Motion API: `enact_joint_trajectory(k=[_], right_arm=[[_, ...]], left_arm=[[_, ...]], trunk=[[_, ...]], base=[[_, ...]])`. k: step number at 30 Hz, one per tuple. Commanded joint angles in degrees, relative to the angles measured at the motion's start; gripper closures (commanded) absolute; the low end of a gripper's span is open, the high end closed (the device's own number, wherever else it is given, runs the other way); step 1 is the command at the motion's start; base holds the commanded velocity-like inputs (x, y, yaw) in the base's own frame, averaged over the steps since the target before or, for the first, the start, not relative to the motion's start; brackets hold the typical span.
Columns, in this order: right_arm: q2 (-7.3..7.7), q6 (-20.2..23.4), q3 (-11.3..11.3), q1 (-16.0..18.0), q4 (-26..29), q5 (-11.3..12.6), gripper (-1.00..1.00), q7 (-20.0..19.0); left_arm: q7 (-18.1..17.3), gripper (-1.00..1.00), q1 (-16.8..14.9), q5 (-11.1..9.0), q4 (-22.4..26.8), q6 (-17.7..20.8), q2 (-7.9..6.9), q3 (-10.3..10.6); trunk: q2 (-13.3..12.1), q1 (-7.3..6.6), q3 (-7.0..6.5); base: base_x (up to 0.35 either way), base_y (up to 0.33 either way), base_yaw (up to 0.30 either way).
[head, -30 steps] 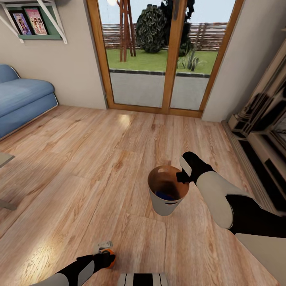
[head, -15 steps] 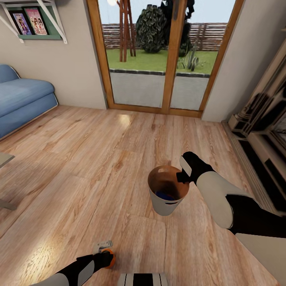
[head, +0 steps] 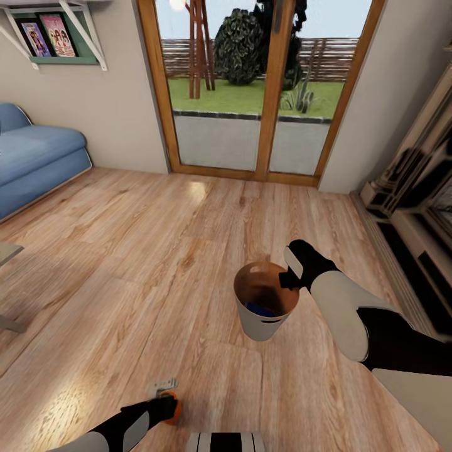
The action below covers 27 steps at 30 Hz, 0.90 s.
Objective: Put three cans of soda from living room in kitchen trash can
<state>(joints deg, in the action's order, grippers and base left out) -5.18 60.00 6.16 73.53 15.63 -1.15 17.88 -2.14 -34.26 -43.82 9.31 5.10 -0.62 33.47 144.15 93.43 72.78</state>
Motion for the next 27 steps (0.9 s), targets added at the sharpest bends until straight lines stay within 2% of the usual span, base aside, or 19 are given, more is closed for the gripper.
enact_joint_trajectory(k=[1, 9, 19, 24, 25, 27], right_arm=[[0.00, 0.00, 0.26, 0.00, 0.02, 0.89, 1.00, -0.30], [0.13, 0.00, 0.31, -0.07, 0.02, 0.89, 1.00, -0.30], [0.22, 0.00, 0.38, -0.21, 0.03, 0.87, 1.00, -0.28], [0.25, 0.00, 0.42, -0.30, 0.15, 0.64, 1.00, -0.20], [0.25, 0.00, 0.37, -0.30, 0.16, 0.62, 1.00, -0.17], [0.30, 0.00, -0.56, -0.31, 0.18, 0.60, 1.00, -0.09]], left_arm=[[-0.01, 1.00, 0.00, 0.05, 0.00, -0.34, 0.00, 0.01], [-0.17, 1.00, -0.02, 0.02, 0.23, -1.70, -0.05, 0.01], [-0.40, 1.00, -0.02, -0.19, 0.75, -1.50, -0.39, -0.07], [-1.55, 1.00, -0.02, -0.42, 6.09, 1.42, -0.66, -0.08], [-1.73, 1.00, -0.02, -0.43, 7.68, 2.77, -0.71, -0.11], [-2.11, 1.00, 0.04, -0.58, 14.89, 8.24, -1.55, -0.29]], trunk=[[-0.01, -0.03, -0.23], [-0.12, -0.24, -2.00], [-0.25, -0.50, -4.22], [-0.32, -0.63, -5.33], [-0.34, -0.65, -5.55], [-0.36, -0.70, -5.99]], base=[[0.000, 0.000, 0.000], [0.000, 0.000, 0.000], [0.000, 0.000, 0.000], [0.000, 0.000, 0.000], [0.000, 0.000, 0.000], [0.000, 0.000, 0.000]])
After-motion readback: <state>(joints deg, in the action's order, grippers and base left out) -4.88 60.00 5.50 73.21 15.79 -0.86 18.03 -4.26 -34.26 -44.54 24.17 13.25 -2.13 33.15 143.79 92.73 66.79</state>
